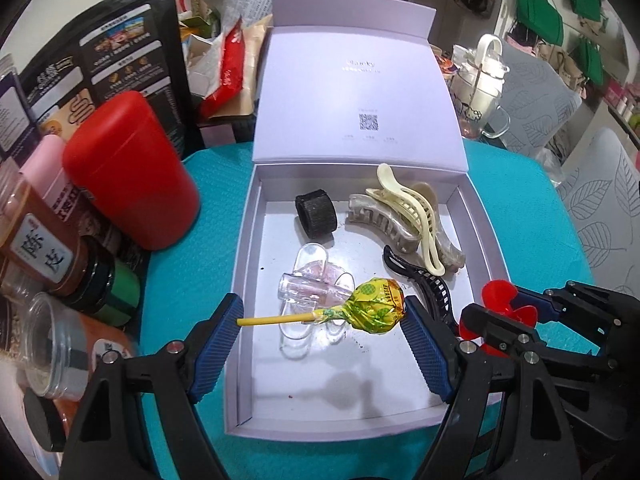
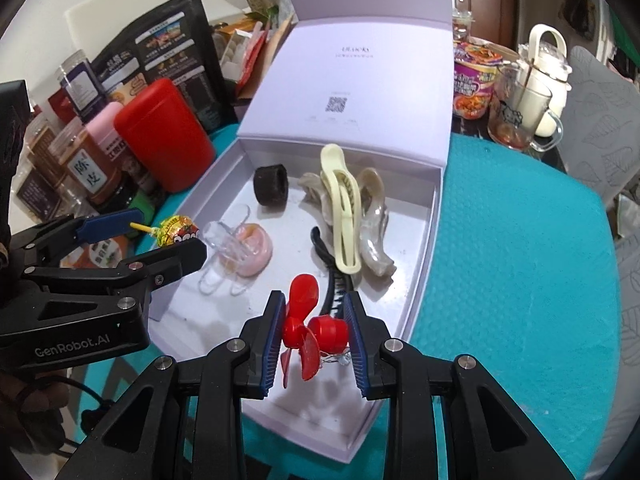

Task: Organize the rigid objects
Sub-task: 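Carry the red pinwheel while the left gripper carries the lollipop to the box, then release the pinwheel while the left gripper releases the lollipop in the box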

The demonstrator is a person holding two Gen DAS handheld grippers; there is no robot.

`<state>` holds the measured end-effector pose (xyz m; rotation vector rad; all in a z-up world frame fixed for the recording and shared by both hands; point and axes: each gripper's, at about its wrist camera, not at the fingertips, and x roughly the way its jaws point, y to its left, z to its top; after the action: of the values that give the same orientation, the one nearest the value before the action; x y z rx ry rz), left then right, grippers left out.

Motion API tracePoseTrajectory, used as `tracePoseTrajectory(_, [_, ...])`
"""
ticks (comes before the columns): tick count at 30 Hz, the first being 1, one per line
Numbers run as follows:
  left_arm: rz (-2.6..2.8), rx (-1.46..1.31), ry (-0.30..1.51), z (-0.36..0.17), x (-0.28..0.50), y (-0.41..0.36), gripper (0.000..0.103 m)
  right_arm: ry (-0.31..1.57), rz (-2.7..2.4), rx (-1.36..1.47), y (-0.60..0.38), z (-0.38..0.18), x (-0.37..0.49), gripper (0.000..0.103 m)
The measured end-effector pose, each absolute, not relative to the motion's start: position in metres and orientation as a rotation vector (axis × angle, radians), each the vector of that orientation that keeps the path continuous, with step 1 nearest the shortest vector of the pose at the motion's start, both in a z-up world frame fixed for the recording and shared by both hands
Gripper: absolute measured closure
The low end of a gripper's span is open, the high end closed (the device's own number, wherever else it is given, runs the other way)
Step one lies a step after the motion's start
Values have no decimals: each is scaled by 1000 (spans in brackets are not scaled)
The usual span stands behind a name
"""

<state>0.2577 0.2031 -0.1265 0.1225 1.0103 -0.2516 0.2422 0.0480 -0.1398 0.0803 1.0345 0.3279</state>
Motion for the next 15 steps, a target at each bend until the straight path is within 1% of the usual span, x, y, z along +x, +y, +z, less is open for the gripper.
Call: tracePoseTrajectory(15, [-273,183,1069,-161,274,187,23,1087,315,42,51,-174,255,73])
